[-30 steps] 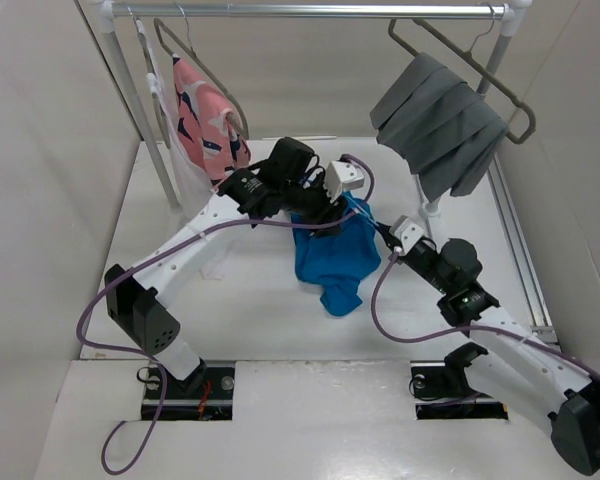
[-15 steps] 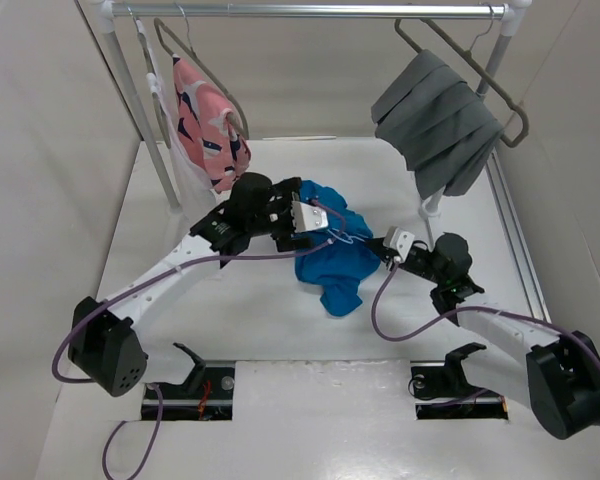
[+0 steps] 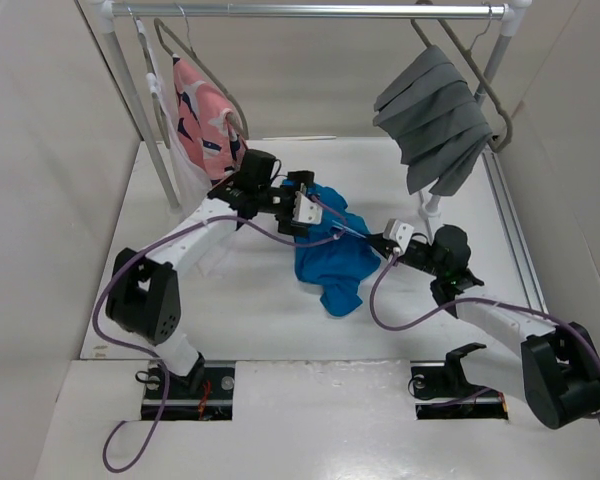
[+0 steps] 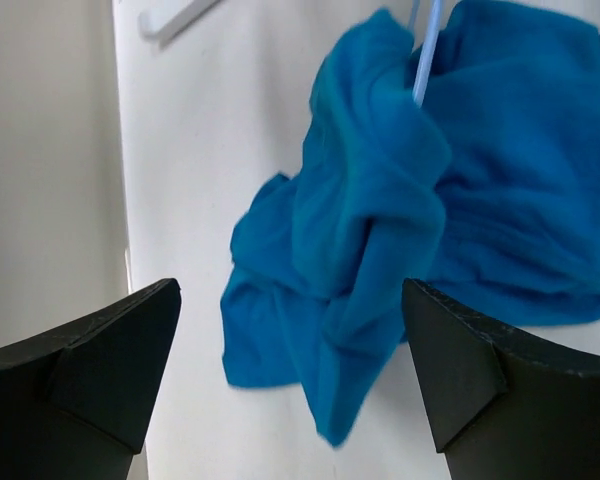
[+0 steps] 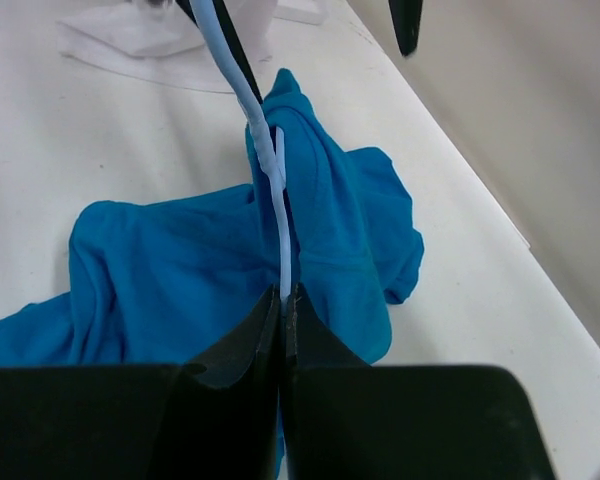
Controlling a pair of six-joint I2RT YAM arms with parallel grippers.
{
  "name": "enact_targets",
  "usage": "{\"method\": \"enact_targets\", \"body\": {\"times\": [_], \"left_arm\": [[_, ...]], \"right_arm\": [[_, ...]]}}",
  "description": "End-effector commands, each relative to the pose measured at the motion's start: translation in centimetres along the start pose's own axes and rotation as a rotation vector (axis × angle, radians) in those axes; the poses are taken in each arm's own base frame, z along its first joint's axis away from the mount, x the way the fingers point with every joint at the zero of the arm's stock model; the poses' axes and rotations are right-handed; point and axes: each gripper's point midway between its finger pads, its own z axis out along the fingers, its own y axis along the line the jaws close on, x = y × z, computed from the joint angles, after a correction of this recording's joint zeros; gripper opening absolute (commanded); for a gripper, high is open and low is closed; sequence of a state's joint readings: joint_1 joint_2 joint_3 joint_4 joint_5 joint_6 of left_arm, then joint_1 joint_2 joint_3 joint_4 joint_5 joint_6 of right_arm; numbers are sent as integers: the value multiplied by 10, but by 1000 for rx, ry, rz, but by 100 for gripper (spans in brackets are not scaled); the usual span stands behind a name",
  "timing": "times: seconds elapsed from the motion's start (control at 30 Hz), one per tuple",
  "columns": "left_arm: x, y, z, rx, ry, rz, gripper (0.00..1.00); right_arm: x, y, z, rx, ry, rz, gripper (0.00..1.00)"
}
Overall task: Place the t-shirt on the hanger
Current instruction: Place tshirt on hanger
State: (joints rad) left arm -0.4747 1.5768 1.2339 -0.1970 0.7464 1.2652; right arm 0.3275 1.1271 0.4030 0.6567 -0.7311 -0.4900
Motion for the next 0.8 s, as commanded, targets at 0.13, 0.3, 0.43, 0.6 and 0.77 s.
{"method": "enact_targets", "body": {"times": [0.13, 0.3, 0.43, 0.6, 0.77], "left_arm": [[-40, -17, 28, 165, -156, 65, 83], [-28, -32, 40, 238, -139, 25, 64], [-32, -40, 40, 307, -152, -37, 7], [-61, -38, 29, 346, -247, -72, 1], [-73, -46, 24, 390, -262, -46, 8]], "right_arm": [[-38, -24, 7, 24, -80, -39, 0], [-44, -25, 8, 11, -76, -32, 0], [-48, -29, 9, 12, -77, -45, 0], [-52, -43, 15, 34, -67, -53, 0], [-71, -55, 27, 34, -94, -83, 0]]}}
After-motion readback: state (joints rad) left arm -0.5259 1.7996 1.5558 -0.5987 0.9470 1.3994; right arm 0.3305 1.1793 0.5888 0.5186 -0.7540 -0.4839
